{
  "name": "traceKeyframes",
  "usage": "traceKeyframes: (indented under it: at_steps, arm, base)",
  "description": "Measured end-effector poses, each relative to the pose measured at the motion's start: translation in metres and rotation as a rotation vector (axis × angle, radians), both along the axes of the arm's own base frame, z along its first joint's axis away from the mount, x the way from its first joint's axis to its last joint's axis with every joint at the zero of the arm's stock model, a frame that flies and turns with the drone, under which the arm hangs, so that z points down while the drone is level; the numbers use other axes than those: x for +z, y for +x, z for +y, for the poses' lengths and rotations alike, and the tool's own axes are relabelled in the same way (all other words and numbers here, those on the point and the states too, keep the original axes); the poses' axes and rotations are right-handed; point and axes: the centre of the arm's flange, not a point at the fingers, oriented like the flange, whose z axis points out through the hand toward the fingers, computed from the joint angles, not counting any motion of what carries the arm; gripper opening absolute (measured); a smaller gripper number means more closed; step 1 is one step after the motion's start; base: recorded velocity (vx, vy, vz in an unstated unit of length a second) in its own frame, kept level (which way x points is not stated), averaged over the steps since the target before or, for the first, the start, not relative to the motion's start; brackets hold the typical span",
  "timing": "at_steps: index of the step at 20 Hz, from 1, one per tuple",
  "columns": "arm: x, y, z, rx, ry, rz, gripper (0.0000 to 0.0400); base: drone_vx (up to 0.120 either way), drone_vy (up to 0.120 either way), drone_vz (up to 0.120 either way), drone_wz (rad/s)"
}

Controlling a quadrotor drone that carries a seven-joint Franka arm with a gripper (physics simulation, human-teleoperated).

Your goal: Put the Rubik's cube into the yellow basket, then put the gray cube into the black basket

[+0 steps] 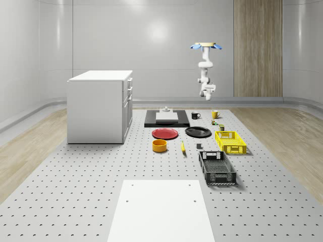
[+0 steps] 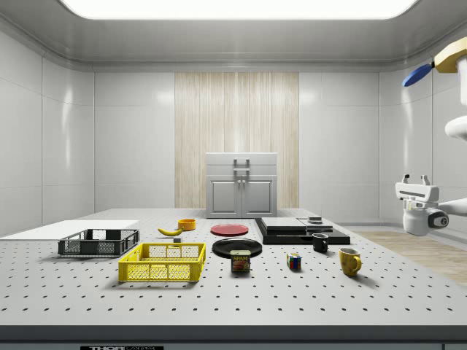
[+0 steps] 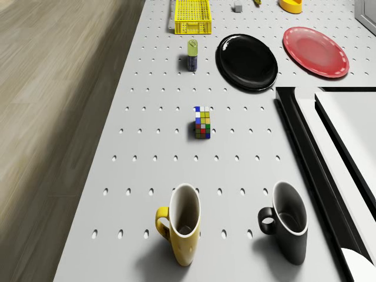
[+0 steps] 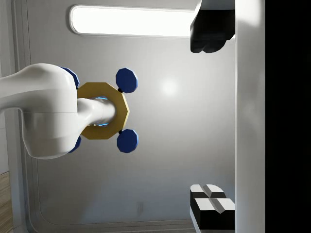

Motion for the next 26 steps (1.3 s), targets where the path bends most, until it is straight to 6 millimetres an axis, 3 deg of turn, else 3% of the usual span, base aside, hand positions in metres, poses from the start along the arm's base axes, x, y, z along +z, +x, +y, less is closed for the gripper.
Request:
traceKeyframes:
  at_steps: [8, 13, 16, 20, 23, 26]
  arm:
    - [-0.003, -0.001, 0.018, -0.005, -0.189, -0.006, 0.04]
    - [-0.016, 0.0, 0.048, -0.014, -0.515, -0.009, 0.04]
    - [-0.04, 0.0, 0.073, -0.024, -0.859, -0.009, 0.04]
    - [-0.1, 0.002, 0.092, -0.044, -1.498, -0.007, 0.04]
    - [-0.148, 0.004, 0.08, -0.06, -2.003, -0.005, 0.04]
    - [-0.178, 0.005, 0.054, -0.072, -2.406, -0.001, 0.04]
  base:
    - [0.12, 0.02, 0.0, 0.0]
    - [0.12, 0.0, 0.0, 0.0]
    - [0.12, 0.0, 0.0, 0.0]
    - [0.12, 0.0, 0.0, 0.0]
    - [0.12, 0.0, 0.0, 0.0]
    - [0.12, 0.0, 0.0, 0.0]
